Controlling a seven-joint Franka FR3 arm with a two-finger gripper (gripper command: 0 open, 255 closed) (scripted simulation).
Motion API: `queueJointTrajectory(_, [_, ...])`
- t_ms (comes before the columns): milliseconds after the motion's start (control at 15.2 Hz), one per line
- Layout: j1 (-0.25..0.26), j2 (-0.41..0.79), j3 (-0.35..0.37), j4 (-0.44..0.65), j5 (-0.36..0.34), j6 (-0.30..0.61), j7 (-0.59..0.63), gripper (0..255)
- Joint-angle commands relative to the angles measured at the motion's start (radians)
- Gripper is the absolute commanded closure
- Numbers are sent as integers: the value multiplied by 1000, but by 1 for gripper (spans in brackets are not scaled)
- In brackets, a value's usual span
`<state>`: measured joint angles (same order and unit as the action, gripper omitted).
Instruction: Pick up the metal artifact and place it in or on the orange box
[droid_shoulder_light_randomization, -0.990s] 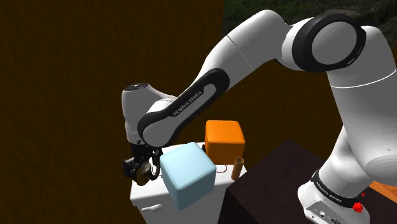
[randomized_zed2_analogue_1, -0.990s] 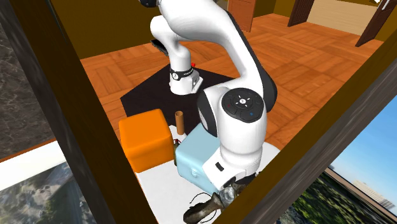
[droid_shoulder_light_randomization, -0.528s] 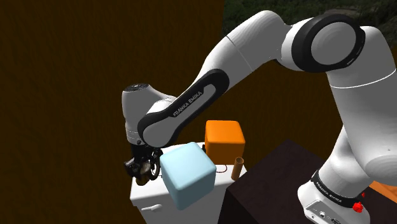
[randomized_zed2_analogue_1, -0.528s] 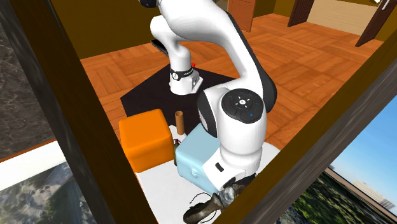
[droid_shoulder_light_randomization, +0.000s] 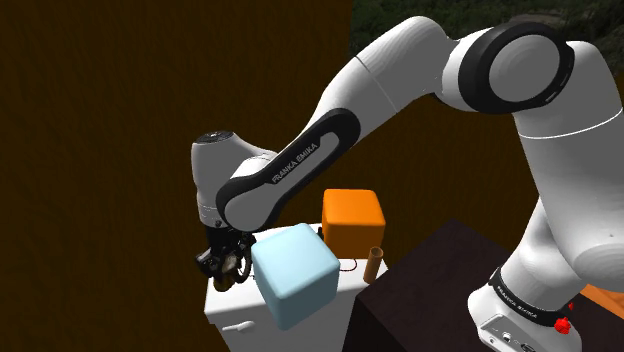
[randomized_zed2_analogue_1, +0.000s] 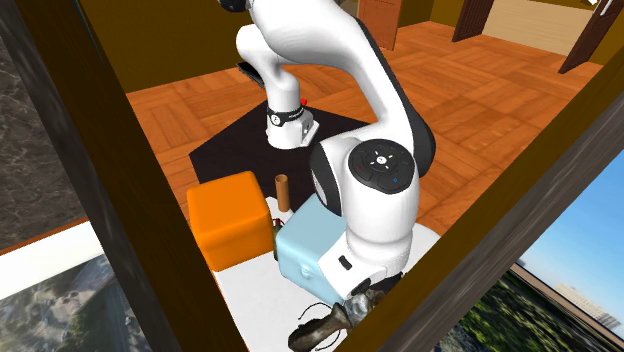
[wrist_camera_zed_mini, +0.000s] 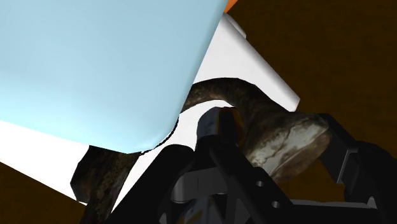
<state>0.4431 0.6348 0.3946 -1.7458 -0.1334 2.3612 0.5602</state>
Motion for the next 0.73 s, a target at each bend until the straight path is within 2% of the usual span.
queueJointTrajectory(0, [0, 0, 0, -1, 0, 1, 0, 255])
queueJointTrajectory(660, [-19, -83, 25, 13, 30, -94, -8, 255])
